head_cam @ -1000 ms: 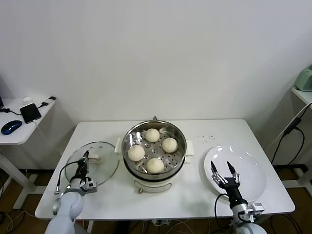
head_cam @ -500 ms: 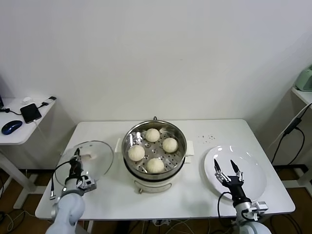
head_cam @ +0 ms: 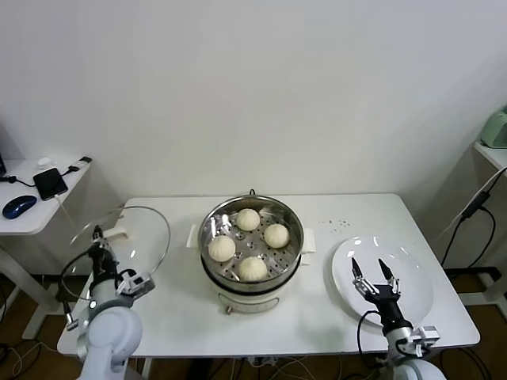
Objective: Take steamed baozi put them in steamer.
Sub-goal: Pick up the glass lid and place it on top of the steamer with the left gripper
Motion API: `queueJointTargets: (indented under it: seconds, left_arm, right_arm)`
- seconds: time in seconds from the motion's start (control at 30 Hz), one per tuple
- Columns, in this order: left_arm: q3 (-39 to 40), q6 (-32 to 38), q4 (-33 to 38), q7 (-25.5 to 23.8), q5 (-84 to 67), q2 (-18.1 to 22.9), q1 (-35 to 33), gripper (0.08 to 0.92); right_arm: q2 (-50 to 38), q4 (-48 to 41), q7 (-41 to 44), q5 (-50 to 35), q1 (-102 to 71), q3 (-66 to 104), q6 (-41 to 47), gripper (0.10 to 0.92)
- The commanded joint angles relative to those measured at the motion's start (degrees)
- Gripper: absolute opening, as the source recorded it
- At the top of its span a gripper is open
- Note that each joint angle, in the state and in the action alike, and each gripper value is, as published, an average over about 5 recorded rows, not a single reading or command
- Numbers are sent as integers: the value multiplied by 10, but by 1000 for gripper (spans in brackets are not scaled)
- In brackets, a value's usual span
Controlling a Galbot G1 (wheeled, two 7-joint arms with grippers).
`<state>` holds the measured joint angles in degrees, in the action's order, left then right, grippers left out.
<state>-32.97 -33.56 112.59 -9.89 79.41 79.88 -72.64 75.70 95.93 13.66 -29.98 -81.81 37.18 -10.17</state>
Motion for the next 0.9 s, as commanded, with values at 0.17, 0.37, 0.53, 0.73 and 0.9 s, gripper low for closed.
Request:
queueJointTargets:
  seconds: [0.17,0.37,0.53,0.73,0.9]
  left_arm:
    - [200,-102,124,-141,71,50,58,160]
    - [276,-104,75,-143,56,79,126,160]
    - [323,-107,32,-120,9,96,168,160]
    - [358,-102,-32,-79,30,113,188,160]
    - [363,-96,-58,-62,93,115,174,160]
  right_arm:
    - [9,3,-1,16,-6,18,6,823]
    - [24,1,1,37,-11,23,7,823]
    - [33,-1,1,47,-8,26,8,823]
    - [37,-4,1,51,-5,25,10,823]
    - [39,-6,1,52,-5,24,10,823]
